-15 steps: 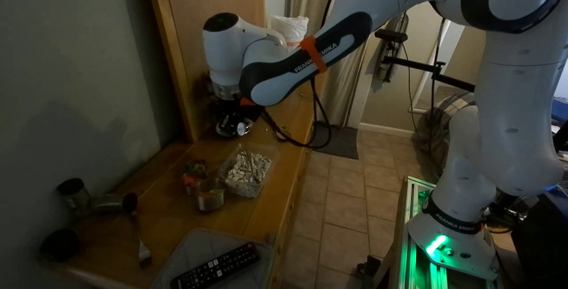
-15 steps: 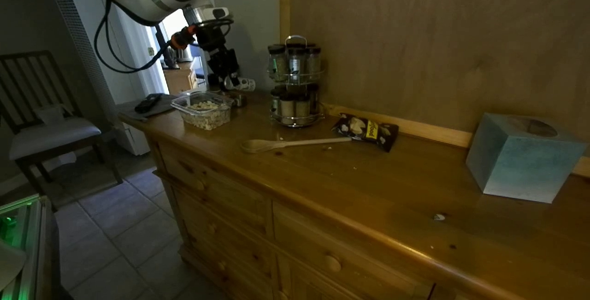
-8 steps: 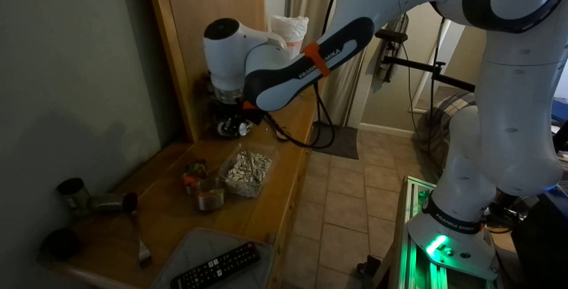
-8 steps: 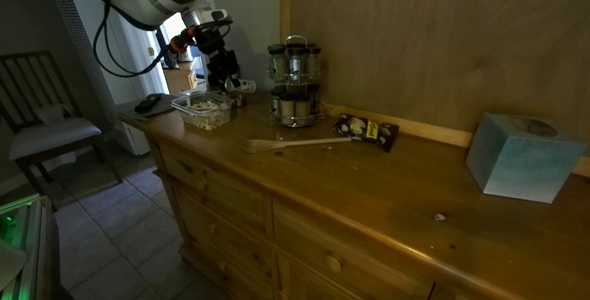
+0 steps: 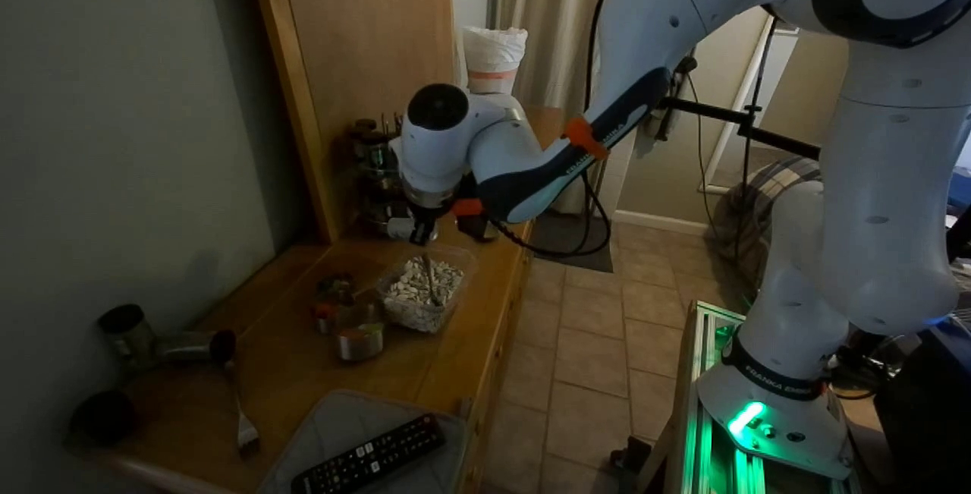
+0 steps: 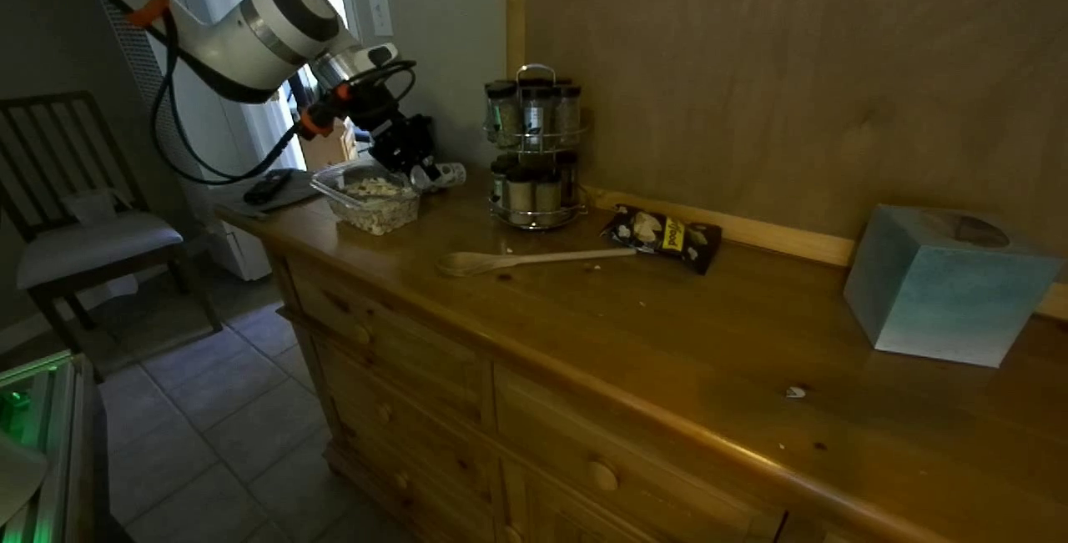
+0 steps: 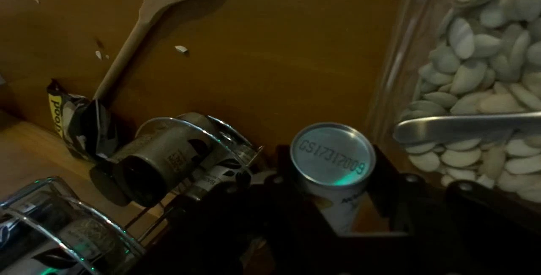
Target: Move the white bottle forward, then put it upright
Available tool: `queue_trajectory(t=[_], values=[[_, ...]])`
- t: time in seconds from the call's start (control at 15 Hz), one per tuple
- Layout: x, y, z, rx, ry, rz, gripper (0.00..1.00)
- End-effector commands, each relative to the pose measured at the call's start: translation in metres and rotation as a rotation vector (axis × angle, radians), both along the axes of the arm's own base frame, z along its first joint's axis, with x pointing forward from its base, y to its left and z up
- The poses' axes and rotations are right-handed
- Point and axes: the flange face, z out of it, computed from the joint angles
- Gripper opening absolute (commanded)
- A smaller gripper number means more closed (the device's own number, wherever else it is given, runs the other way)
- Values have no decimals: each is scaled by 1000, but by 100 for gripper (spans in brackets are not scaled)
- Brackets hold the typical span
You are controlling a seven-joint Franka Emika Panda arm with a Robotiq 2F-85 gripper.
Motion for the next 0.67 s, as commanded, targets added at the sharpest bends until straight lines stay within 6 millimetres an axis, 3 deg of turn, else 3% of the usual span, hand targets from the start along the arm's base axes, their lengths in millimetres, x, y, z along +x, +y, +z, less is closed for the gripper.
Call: queue_trajectory(t=[0.0, 0.33, 0.6], values=[[-37, -26, -1, 9, -101, 8, 19], [-56, -49, -3, 48, -183, -1, 19], [-65, -50, 11, 94, -268, 32, 19]])
